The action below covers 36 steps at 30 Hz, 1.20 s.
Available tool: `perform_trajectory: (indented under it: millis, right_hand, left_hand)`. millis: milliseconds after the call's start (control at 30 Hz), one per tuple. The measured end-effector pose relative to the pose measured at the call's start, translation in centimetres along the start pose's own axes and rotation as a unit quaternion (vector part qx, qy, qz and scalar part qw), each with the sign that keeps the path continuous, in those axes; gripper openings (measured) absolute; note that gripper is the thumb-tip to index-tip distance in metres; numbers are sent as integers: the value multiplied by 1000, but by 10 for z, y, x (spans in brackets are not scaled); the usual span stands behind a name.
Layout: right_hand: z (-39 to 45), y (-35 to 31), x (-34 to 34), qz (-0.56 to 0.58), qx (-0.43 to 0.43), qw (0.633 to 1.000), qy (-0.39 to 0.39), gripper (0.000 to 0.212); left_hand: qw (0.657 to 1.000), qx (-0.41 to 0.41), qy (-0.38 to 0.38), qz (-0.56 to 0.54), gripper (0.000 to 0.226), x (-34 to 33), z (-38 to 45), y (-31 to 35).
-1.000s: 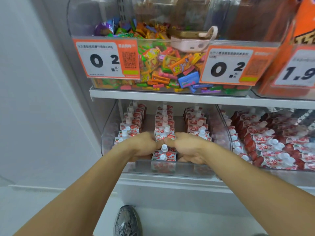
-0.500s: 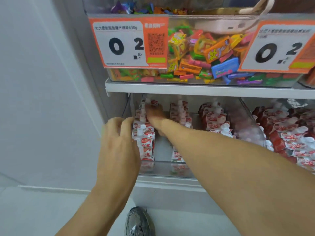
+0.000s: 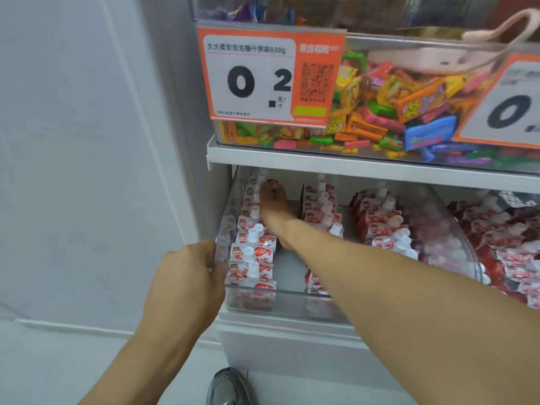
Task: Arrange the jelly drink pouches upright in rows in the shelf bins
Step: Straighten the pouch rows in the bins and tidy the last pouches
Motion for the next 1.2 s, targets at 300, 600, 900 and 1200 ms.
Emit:
perform_trajectory:
  millis: [300, 600, 900, 1200]
  right_hand:
    - [-18, -7, -10, -40, 19, 998, -34, 75]
    - [-63, 30, -8, -1, -119, 990, -77, 71]
    - [-109, 12, -8, 14, -157, 962, -225, 61]
    - [-206, 2, 121, -287, 276, 916, 48, 39]
  left_hand:
    - [999, 32, -13, -14, 11, 0, -2, -1]
    - [992, 79, -56, -75, 16, -1, -5, -8]
    - [985, 125, -85, -84, 17, 2, -5, -3]
    - [982, -144, 87, 81, 18, 38, -1, 96]
Point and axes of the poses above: each hand's wrist, its own z-axis towards the middle knuckle, its own x-axis out of the back of the hand, y = z × x, the point moved 7 cm from there along z, towards the middle knuckle, and after that the axes turned 9 degrees about -x, right-handed, at the moved point
